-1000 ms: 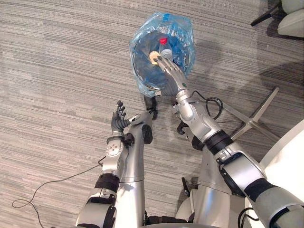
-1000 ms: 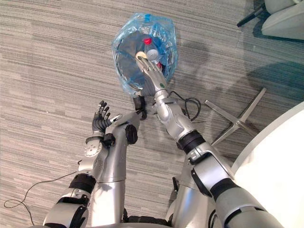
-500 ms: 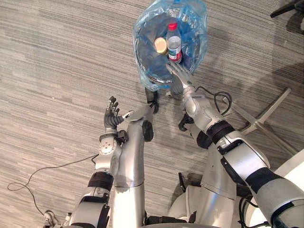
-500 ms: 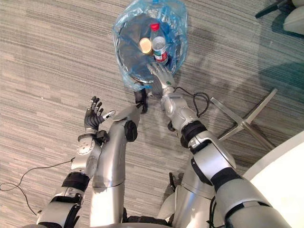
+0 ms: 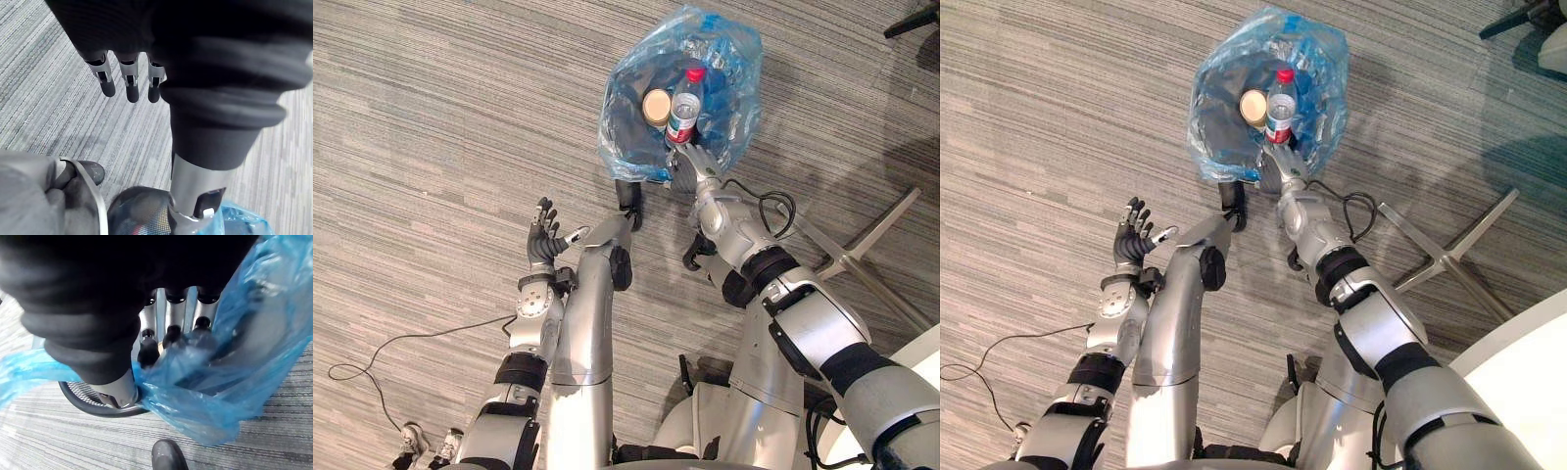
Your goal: Gather rubbish on tea table into small bin, then transfer packed bag to large trash can.
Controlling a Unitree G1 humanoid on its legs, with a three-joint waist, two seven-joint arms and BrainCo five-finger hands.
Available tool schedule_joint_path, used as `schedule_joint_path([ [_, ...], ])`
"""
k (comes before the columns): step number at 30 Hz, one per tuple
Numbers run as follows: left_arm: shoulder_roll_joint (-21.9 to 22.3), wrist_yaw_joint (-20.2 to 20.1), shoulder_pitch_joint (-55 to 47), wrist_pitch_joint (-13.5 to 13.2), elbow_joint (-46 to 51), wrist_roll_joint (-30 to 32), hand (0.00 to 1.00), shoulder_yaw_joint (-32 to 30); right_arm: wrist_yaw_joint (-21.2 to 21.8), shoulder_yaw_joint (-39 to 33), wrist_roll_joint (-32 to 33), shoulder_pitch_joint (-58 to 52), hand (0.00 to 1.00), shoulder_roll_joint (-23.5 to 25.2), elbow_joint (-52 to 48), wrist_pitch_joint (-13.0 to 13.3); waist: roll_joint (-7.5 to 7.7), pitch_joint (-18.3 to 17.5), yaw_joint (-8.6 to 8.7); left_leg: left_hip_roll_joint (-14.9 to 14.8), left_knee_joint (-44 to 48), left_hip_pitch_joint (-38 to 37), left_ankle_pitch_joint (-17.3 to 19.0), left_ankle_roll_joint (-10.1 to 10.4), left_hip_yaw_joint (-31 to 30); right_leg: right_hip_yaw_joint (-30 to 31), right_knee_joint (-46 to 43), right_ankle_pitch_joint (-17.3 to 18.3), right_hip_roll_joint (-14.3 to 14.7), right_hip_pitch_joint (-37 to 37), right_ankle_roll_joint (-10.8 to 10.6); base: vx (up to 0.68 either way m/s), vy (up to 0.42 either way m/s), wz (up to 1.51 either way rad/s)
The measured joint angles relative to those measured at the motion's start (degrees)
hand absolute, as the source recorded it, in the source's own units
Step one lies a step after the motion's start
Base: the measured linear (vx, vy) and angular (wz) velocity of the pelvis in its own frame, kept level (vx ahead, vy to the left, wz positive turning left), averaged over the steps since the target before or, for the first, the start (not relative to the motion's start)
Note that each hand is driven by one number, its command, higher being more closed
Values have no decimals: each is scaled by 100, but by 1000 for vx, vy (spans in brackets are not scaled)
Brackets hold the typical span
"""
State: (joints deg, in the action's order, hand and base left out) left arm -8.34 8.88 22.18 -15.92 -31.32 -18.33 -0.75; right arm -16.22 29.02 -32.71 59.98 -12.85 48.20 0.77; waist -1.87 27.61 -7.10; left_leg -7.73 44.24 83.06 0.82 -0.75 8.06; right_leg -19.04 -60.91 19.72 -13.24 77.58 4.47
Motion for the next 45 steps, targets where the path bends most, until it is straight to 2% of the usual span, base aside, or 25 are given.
schedule_joint_path([
  [7,161,14,-29,134,-28,58,0,-6,-85,-237,271,-650,100,127,-1126,38,32,-17,29,-126,-117,-535,13,-13,34,-21,229,-17,141,-550,-3,-76,-4,-9],
  [12,393,8,-181,246,-27,160,0,29,-140,-377,470,-1377,100,392,-2035,104,154,-83,211,-155,-409,-1197,-56,44,73,-56,579,-117,243,-1206,44,-44,-15,-5],
  [16,352,3,-451,328,-25,319,0,145,-121,-377,623,-2234,100,642,-2836,155,335,-184,314,-185,-668,-2058,-40,42,135,-66,917,-114,331,-2073,28,0,-30,-4],
  [19,338,1,-657,338,-22,330,0,276,-44,-355,772,-2707,100,744,-3086,172,371,-205,304,-195,-889,-2606,-31,47,164,-64,1206,-136,418,-2628,-49,16,-21,-5],
  [25,256,-13,-1354,422,-5,339,0,553,247,-137,1213,-3734,100,848,-3707,338,553,-355,317,-175,-1488,-3958,-33,56,330,-41,1935,-259,545,-3955,-185,67,-14,-5],
  [27,234,-18,-1609,429,-17,348,0,704,364,-107,1363,-4109,100,968,-3830,441,614,-611,309,-115,-1867,-4446,-74,112,364,-34,2328,-333,613,-4422,-262,89,-7,0],
  [29,198,-26,-1710,431,-35,395,0,776,427,-89,1491,-4246,100,1026,-3829,498,647,-706,310,-101,-2101,-4705,-121,138,416,-19,2563,-411,653,-4651,-271,80,1,-9],
  [32,106,-127,-1918,433,-288,448,0,1014,651,-32,1832,-4545,100,1027,-3815,566,665,-1129,337,48,-2922,-5293,-413,172,479,30,3219,-644,735,-5083,-302,125,16,-8],
  [37,23,-232,-2301,437,-301,453,0,1162,1048,8,2460,-4704,100,927,-3799,726,683,-1467,488,169,-4052,-6268,-843,179,564,41,4117,-944,911,-5901,-307,134,1,-7],
  [41,-22,-387,-2686,440,-193,475,0,1195,1371,-67,3059,-4887,100,842,-3809,830,656,-1872,518,206,-4625,-6967,-917,211,728,185,4756,-1138,1051,-6550,-375,147,27,-19],
  [45,-22,-428,-2988,432,302,552,0,1194,1535,-183,3342,-5076,100,752,-4057,831,621,-2055,580,260,-4862,-7407,-918,214,752,219,5168,-1230,1103,-7046,-438,96,26,-6],
])
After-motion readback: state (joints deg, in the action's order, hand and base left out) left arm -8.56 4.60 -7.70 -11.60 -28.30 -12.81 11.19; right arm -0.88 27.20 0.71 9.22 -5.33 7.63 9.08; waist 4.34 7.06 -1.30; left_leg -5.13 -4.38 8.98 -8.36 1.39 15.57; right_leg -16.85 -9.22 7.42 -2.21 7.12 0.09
